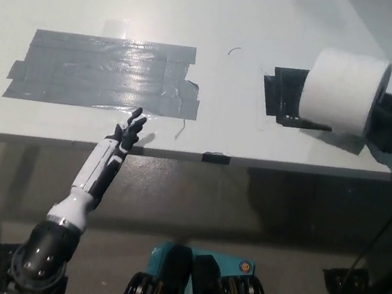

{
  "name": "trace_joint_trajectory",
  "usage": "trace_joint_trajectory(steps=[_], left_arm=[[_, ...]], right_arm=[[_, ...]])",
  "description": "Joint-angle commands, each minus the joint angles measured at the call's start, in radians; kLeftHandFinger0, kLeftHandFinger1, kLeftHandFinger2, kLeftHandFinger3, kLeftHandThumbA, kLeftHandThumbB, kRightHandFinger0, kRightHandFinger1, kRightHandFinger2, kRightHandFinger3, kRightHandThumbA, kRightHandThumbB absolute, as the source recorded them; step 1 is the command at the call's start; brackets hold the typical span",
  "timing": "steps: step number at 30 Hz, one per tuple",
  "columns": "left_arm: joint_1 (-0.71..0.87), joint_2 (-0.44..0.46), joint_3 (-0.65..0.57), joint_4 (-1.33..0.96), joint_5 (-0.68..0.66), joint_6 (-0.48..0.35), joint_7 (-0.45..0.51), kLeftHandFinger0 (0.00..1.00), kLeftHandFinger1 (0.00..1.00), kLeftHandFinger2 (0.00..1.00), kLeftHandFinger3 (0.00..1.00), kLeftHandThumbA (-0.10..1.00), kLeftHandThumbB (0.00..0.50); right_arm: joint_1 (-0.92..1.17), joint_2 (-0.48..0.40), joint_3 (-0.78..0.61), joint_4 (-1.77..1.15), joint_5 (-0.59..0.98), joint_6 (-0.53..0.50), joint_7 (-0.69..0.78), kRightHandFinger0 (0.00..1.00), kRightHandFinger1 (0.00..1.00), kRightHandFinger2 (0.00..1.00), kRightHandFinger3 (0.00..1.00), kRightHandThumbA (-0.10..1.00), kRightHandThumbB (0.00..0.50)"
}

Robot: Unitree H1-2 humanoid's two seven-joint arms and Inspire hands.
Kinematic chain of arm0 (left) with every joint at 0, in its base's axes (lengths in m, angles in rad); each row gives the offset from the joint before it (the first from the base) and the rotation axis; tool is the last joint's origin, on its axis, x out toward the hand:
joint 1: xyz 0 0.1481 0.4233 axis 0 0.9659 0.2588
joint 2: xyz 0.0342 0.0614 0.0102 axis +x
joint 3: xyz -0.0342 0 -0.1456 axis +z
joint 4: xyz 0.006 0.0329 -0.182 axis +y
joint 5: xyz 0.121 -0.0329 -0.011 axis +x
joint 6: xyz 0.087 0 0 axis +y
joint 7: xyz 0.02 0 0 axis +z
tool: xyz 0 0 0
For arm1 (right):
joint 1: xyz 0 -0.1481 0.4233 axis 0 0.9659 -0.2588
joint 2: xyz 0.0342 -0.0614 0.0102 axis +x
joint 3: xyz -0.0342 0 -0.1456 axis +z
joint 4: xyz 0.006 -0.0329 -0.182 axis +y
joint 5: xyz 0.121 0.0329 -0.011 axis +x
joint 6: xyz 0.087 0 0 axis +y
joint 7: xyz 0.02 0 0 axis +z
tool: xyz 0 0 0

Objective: A toilet paper roll is kept on the black spot on the desk infront of the robot and the robot inserts its right thumb into the hole in the centre to grab the roll. Then it passes the roll to a person.

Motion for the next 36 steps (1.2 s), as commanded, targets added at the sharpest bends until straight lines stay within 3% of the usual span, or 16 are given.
trace_joint_trajectory(steps=[1,2,8,17,23,26,29,32,36], left_arm=[[-0.061,0.003,0.005,0.013,0.007,-0.106,0.028,1.00,1.00,1.00,1.00,1.00,0.450],[-0.061,0.001,0.004,0.004,0.008,-0.101,0.028,1.00,1.00,1.00,1.00,1.00,0.434],[-0.044,-0.001,0.004,-0.069,0.012,-0.065,0.022,1.00,1.00,1.00,1.00,1.00,0.350],[0.010,-0.002,-0.005,-0.152,0.018,-0.034,0.010,1.00,1.00,1.00,1.00,1.00,0.248],[0.070,-0.004,-0.010,-0.193,0.017,-0.024,0.004,1.00,1.00,1.00,1.00,1.00,0.232],[0.084,-0.005,-0.010,-0.192,0.013,-0.030,0.004,1.00,1.00,1.00,1.00,1.00,0.243],[0.101,-0.005,-0.012,-0.199,0.014,-0.023,0.001,1.00,1.00,1.00,1.00,1.00,0.256],[0.116,-0.005,-0.014,-0.201,0.015,-0.028,-0.001,1.00,1.00,1.00,1.00,1.00,0.254],[0.132,-0.004,-0.018,-0.205,0.016,-0.029,-0.002,1.00,1.00,1.00,1.00,1.00,0.249]], right_arm=[[-0.055,0.039,-0.083,-0.301,0.274,0.209,0.125,0.00,0.41,0.83,1.00,-0.10,0.108],[-0.057,0.050,-0.091,-0.338,0.314,0.242,0.110,0.00,0.43,0.85,1.00,-0.10,0.127],[-0.055,0.094,-0.005,-0.544,0.451,0.249,0.064,0.00,0.46,0.83,0.97,-0.10,0.123],[-0.074,0.108,0.091,-0.604,0.437,0.249,-0.053,0.00,0.44,0.81,1.00,-0.10,0.099],[-0.060,0.087,0.185,-0.610,0.369,0.249,-0.111,0.00,0.46,0.89,1.00,-0.10,0.119],[-0.069,0.068,0.246,-0.610,0.253,0.249,-0.157,0.00,0.51,0.94,1.00,-0.10,0.127],[-0.090,0.047,0.305,-0.581,0.188,0.249,-0.195,0.00,0.50,0.90,1.00,-0.10,0.145],[-0.134,-0.006,0.446,-0.535,0.046,0.188,-0.198,0.10,0.63,0.99,1.00,-0.10,0.140],[-0.203,-0.038,0.585,-0.446,-0.075,0.134,-0.216,0.19,0.67,1.00,1.00,-0.10,0.162]])
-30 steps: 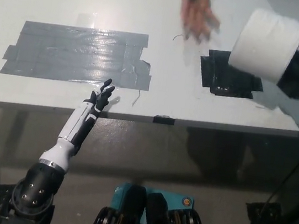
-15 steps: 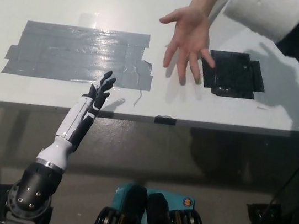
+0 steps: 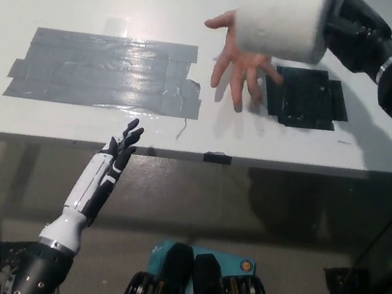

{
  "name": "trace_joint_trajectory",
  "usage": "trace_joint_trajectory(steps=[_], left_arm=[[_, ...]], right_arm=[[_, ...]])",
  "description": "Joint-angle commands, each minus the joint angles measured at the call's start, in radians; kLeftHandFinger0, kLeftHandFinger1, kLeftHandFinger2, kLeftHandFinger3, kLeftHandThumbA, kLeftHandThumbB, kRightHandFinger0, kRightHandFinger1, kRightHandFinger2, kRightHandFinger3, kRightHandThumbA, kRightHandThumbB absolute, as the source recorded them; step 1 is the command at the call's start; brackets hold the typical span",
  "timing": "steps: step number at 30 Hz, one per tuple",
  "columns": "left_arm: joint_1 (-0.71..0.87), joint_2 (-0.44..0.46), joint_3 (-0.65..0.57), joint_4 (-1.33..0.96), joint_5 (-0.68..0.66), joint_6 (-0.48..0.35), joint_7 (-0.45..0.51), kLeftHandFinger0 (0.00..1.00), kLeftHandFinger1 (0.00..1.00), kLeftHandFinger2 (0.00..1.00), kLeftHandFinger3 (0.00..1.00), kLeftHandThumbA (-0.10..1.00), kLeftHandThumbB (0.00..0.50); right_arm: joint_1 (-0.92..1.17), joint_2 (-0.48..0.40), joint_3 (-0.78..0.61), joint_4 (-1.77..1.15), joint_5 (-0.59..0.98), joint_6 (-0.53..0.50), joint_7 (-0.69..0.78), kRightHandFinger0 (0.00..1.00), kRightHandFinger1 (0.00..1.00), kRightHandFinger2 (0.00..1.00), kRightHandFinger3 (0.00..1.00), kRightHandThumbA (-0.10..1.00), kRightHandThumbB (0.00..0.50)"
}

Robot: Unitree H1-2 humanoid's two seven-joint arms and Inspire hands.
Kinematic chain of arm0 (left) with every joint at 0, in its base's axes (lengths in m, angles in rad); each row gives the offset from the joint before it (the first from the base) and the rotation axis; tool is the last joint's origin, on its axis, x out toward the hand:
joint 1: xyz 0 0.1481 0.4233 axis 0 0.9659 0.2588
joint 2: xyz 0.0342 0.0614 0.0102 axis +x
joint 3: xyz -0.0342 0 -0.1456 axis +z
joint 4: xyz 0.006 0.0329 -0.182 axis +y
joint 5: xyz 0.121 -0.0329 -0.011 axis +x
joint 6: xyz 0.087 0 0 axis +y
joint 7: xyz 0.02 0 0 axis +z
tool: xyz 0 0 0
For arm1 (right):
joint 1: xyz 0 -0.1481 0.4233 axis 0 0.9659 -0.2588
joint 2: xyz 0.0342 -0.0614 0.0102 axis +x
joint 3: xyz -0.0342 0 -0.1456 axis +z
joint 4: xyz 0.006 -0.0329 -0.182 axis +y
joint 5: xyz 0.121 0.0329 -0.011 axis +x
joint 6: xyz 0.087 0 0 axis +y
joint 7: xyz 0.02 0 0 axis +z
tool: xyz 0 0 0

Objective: A toilet paper roll is kept on the black spot on the desk infront of the robot and the robot inserts its right thumb into the hole in the centre to grab the roll. Then it passes the roll to a person.

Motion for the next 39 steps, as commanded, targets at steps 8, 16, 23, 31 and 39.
trace_joint_trajectory(steps=[8,16,23,31,39], left_arm=[[0.031,-0.002,-0.012,-0.047,0.001,-0.029,0.001,1.00,1.00,1.00,1.00,1.00,0.249],[0.027,0.005,-0.018,-0.055,0.005,-0.026,-0.006,1.00,1.00,1.00,1.00,1.00,0.248],[0.022,0.009,-0.022,-0.064,0.005,-0.021,-0.007,1.00,1.00,1.00,1.00,1.00,0.239],[0.014,0.011,-0.021,-0.063,0.000,-0.023,-0.008,1.00,1.00,1.00,1.00,1.00,0.219],[0.012,0.011,-0.023,-0.056,0.004,-0.023,-0.005,1.00,1.00,1.00,1.00,1.00,0.251]], right_arm=[[-0.301,-0.044,0.247,0.285,-0.284,-0.186,-0.085,0.14,0.62,0.91,0.89,-0.10,0.173],[-0.396,-0.008,0.253,0.404,-0.293,-0.205,-0.086,0.17,0.66,0.96,0.95,-0.10,0.158],[-0.425,0.019,0.255,0.451,-0.322,-0.225,-0.100,0.12,0.62,0.92,0.88,-0.10,0.186],[-0.435,0.022,0.277,0.461,-0.362,-0.216,-0.064,0.81,1.00,1.00,1.00,0.16,0.317],[-0.401,-0.029,0.343,0.427,-0.405,-0.219,0.062,1.00,1.00,1.00,1.00,0.61,0.498]])
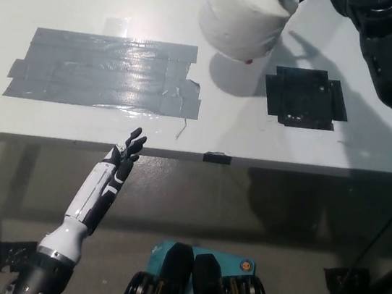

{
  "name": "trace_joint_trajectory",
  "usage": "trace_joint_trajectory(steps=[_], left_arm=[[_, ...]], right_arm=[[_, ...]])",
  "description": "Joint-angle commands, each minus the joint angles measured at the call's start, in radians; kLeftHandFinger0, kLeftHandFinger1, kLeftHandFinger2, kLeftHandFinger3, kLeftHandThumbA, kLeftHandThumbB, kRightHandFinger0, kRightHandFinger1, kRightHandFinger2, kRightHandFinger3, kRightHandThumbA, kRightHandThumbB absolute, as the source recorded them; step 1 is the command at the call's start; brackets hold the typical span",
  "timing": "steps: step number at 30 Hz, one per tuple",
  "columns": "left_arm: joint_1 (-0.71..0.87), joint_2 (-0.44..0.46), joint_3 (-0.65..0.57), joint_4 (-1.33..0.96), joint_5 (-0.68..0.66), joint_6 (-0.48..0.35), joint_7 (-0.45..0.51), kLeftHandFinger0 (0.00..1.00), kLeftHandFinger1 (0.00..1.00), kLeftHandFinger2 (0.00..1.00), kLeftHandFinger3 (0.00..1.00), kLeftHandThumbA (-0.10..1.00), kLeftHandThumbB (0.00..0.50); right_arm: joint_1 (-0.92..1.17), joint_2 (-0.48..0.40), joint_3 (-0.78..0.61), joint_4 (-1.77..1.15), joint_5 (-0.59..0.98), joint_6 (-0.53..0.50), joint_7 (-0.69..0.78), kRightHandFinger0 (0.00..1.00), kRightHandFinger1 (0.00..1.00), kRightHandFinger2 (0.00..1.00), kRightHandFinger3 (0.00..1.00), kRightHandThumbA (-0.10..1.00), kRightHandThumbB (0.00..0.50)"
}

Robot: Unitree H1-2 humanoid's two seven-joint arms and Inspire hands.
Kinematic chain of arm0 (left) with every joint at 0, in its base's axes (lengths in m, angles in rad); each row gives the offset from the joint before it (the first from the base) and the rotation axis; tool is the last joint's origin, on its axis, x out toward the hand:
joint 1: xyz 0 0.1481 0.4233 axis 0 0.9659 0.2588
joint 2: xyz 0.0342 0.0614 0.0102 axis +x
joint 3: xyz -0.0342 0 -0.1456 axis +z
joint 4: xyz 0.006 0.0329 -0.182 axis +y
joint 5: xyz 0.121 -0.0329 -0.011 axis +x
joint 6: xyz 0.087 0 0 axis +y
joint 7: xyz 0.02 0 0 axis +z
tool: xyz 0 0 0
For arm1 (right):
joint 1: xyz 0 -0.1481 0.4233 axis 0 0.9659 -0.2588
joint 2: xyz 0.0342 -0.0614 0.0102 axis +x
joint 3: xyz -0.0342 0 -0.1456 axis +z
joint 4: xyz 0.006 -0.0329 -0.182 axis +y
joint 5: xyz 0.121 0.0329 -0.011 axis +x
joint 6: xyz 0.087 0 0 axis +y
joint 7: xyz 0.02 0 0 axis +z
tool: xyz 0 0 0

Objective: A toilet paper roll is kept on the black spot on the desk infront of the robot and the robot inserts its right thumb into the hole in the centre to grab the roll. Then it passes the roll to a person.

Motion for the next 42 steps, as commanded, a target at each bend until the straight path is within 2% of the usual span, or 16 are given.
trace_joint_trajectory(steps=[1,4,5,8,9,12,13,16,19,21,27,29,31,33,35,42], left_arm=[[-0.024,0.012,-0.002,-0.021,0.003,-0.024,-0.008,1.00,1.00,1.00,1.00,1.00,0.245],[-0.022,0.012,-0.001,-0.022,0.000,-0.026,-0.007,1.00,1.00,1.00,1.00,1.00,0.242],[-0.022,0.012,-0.001,-0.022,-0.001,-0.022,-0.008,1.00,1.00,1.00,1.00,1.00,0.243],[-0.022,0.010,0.000,-0.021,-0.004,-0.022,-0.008,1.00,1.00,1.00,1.00,1.00,0.233],[-0.022,0.010,-0.001,-0.022,-0.002,-0.022,-0.007,1.00,1.00,1.00,1.00,1.00,0.233],[-0.033,0.008,-0.002,-0.023,0.001,-0.012,-0.007,1.00,1.00,1.00,1.00,1.00,0.235],[-0.038,0.007,-0.001,-0.018,0.001,-0.014,-0.006,1.00,1.00,1.00,1.00,1.00,0.233],[-0.053,0.011,0.002,-0.012,0.011,-0.014,0.000,1.00,1.00,1.00,1.00,1.00,0.243],[-0.077,0.011,0.005,0.003,0.003,-0.020,-0.001,1.00,1.00,1.00,1.00,1.00,0.243],[-0.097,0.009,0.007,0.015,0.003,-0.020,0.001,1.00,1.00,1.00,1.00,1.00,0.242],[-0.125,0.010,0.016,0.035,-0.005,-0.033,0.007,1.00,1.00,1.00,1.00,1.00,0.218],[-0.138,0.009,0.021,0.037,-0.005,-0.022,0.011,1.00,1.00,1.00,1.00,1.00,0.221],[-0.145,0.009,0.026,0.037,-0.008,-0.016,0.014,1.00,1.00,1.00,1.00,1.00,0.221],[-0.144,0.010,0.031,0.035,-0.009,-0.015,0.018,1.00,1.00,1.00,1.00,1.00,0.210],[-0.140,0.011,0.032,0.031,-0.009,-0.015,0.019,1.00,1.00,1.00,1.00,1.00,0.207],[-0.093,0.006,0.029,0.022,-0.012,-0.021,0.018,1.00,1.00,1.00,1.00,1.00,0.206]], right_arm=[[-0.056,-0.053,0.007,-0.058,-0.042,-0.047,0.047,1.00,1.00,1.00,1.00,0.64,0.494],[-0.049,-0.061,-0.024,-0.078,-0.023,-0.040,0.032,1.00,1.00,1.00,1.00,0.65,0.477],[-0.050,-0.073,-0.021,-0.082,-0.030,-0.051,0.037,1.00,1.00,1.00,1.00,0.78,0.499],[-0.044,-0.094,-0.060,-0.106,-0.013,-0.122,-0.002,1.00,1.00,1.00,1.00,0.81,0.463],[-0.047,-0.103,-0.075,-0.118,-0.007,-0.138,-0.009,1.00,1.00,1.00,1.00,0.86,0.434],[-0.050,-0.126,-0.154,-0.215,0.022,-0.094,-0.049,1.00,1.00,1.00,1.00,0.97,0.444],[-0.050,-0.137,-0.165,-0.256,0.010,-0.079,-0.060,1.00,1.00,1.00,1.00,1.00,0.429],[-0.022,-0.180,-0.221,-0.470,0.007,-0.025,-0.054,1.00,1.00,1.00,1.00,1.00,0.486],[0.054,-0.203,-0.285,-0.765,0.040,0.082,-0.028,1.00,1.00,1.00,1.00,1.00,0.499],[0.115,-0.228,-0.298,-0.971,0.033,0.149,-0.004,1.00,1.00,1.00,1.00,1.00,0.500],[0.325,-0.224,-0.370,-1.391,0.104,0.192,0.014,1.00,1.00,1.00,1.00,1.00,0.440],[0.445,-0.198,-0.402,-1.567,0.173,0.191,0.006,1.00,1.00,1.00,1.00,1.00,0.415],[0.527,-0.179,-0.411,-1.660,0.217,0.193,-0.004,1.00,1.00,1.00,1.00,1.00,0.429],[0.626,-0.154,-0.404,-1.732,0.229,0.183,-0.010,1.00,1.00,1.00,1.00,1.00,0.395],[0.680,-0.140,-0.392,-1.752,0.223,0.155,-0.016,1.00,1.00,1.00,1.00,1.00,0.404],[0.976,-0.050,-0.334,-1.671,0.220,-0.040,-0.035,1.00,1.00,1.00,1.00,1.00,0.362]])
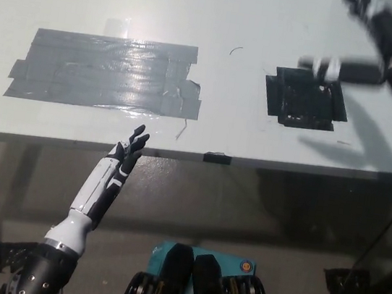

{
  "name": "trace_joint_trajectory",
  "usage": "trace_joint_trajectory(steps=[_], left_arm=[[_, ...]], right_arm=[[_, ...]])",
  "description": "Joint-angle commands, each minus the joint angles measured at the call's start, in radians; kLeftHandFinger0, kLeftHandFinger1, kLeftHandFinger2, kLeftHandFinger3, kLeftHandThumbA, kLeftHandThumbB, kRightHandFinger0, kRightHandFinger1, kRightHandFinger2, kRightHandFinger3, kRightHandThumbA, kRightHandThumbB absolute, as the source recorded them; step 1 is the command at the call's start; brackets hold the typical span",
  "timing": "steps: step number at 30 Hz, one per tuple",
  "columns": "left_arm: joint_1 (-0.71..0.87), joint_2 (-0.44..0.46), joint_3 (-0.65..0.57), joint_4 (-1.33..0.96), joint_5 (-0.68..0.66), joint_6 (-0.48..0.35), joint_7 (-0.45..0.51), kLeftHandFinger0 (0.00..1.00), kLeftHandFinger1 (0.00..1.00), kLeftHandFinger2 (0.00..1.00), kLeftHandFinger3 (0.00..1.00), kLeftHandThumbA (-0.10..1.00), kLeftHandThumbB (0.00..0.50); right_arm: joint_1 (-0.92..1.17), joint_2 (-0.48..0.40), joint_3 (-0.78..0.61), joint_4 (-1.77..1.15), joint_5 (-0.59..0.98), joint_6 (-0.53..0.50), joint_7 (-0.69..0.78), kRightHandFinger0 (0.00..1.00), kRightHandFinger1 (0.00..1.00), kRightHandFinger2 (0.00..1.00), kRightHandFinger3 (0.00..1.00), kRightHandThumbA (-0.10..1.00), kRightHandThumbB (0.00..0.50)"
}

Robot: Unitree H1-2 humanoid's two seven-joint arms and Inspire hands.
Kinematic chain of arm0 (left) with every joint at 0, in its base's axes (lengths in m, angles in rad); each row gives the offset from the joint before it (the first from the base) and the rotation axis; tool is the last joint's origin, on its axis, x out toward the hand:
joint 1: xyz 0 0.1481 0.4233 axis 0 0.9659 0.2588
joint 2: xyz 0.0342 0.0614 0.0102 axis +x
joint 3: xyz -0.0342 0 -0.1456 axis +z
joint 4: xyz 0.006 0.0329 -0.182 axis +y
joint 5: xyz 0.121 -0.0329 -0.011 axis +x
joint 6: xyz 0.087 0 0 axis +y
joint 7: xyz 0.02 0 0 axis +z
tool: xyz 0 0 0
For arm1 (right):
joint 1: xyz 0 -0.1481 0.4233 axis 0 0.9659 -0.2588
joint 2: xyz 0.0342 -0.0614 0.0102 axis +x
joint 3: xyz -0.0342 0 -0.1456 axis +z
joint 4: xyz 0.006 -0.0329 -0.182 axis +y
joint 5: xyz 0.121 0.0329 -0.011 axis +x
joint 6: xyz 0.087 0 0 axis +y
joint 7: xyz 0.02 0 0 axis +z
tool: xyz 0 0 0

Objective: A toilet paper roll is kept on the black spot on the desk infront of the robot and the robot inserts its right thumb into the hole in the centre to grab the roll. Then it passes the roll to a person.

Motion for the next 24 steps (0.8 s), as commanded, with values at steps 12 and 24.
trace_joint_trajectory(steps=[12,24], left_arm=[[0.031,0.008,0.023,-0.067,-0.010,-0.030,0.005,1.00,1.00,1.00,1.00,1.00,0.213],[0.108,0.010,0.022,-0.105,0.004,-0.019,0.007,1.00,1.00,1.00,1.00,1.00,0.216]], right_arm=[[0.507,0.162,-0.044,-0.238,0.117,-0.281,-0.039,1.00,1.00,1.00,1.00,1.00,0.314],[0.567,0.168,-0.030,-0.048,0.112,-0.354,-0.020,1.00,1.00,1.00,1.00,1.00,0.295]])
